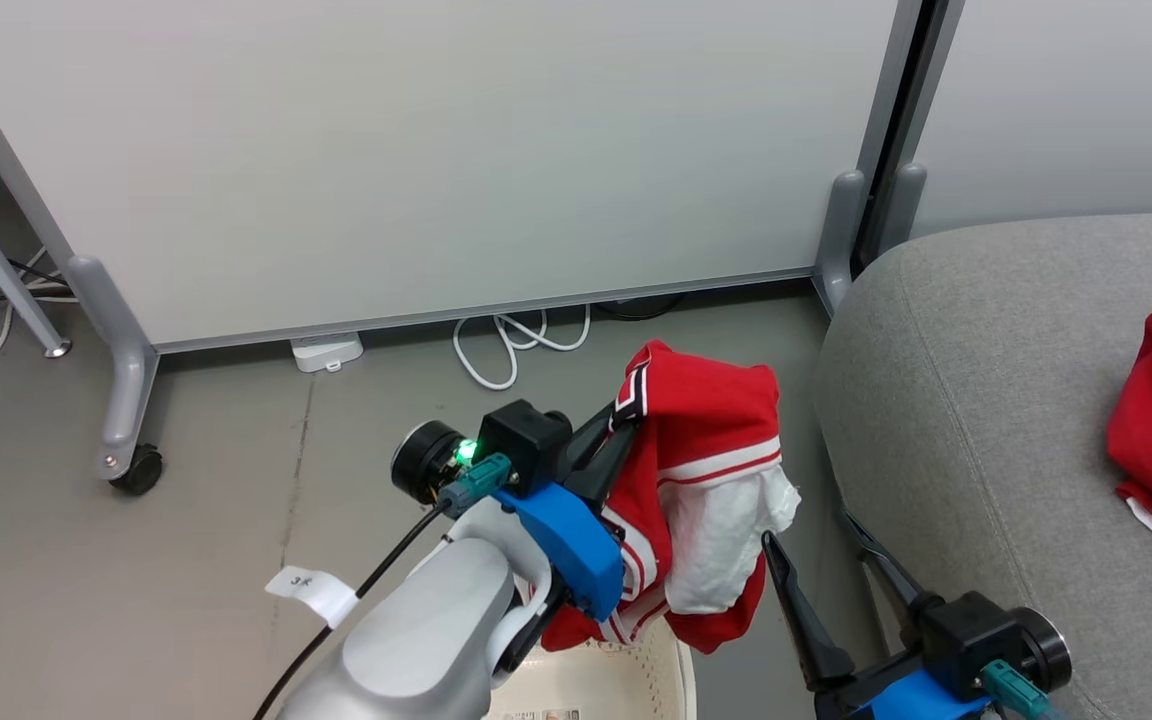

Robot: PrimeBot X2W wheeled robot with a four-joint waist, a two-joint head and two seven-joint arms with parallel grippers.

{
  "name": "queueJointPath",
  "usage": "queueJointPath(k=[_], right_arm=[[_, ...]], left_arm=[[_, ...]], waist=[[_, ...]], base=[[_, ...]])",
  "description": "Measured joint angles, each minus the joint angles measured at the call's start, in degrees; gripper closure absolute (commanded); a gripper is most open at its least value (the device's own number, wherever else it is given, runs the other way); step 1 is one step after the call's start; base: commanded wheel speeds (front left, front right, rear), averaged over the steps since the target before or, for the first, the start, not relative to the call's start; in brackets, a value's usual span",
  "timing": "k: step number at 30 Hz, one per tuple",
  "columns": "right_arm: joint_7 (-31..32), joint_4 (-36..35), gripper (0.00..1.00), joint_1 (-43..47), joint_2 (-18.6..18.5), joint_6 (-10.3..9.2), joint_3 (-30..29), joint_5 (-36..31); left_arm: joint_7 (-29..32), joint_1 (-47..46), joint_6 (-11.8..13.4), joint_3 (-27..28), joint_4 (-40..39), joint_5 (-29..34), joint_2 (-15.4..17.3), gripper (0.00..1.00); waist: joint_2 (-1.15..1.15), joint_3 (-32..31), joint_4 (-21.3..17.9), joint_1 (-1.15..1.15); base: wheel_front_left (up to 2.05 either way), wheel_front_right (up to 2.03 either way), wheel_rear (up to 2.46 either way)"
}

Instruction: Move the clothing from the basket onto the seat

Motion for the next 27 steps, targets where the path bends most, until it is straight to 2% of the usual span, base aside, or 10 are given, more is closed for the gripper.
queueJointPath(k=[8, 14, 27], right_arm=[[0.7, 0.0, 0.0, 0.0, 0.0, 0.0, 0.7, 0.0], [0.9, 0.1, 0.0, -0.1, 0.0, 0.0, 1.9, 0.1], [0.9, 0.7, 0.0, -0.6, 0.0, 0.0, 2.3, 0.9]], left_arm=[[0.6, -5.1, 0.0, -3.1, 0.9, -5.0, 0.0, 1.0], [0.7, -6.9, 1.0, -6.1, 0.9, -8.1, 0.0, 1.0], [0.2, -8.8, 2.2, -9.6, 2.6, -11.4, 0.0, 1.0]], waist=[[-0.01, -0.3, 0.7, 0.01], [0.0, -0.5, 0.7, 0.0], [0.0, -0.2, 0.4, 0.01]], base=[[0.0, 0.0, 0.0], [0.0, 0.0, 0.0], [0.0, 0.0, 0.0]])
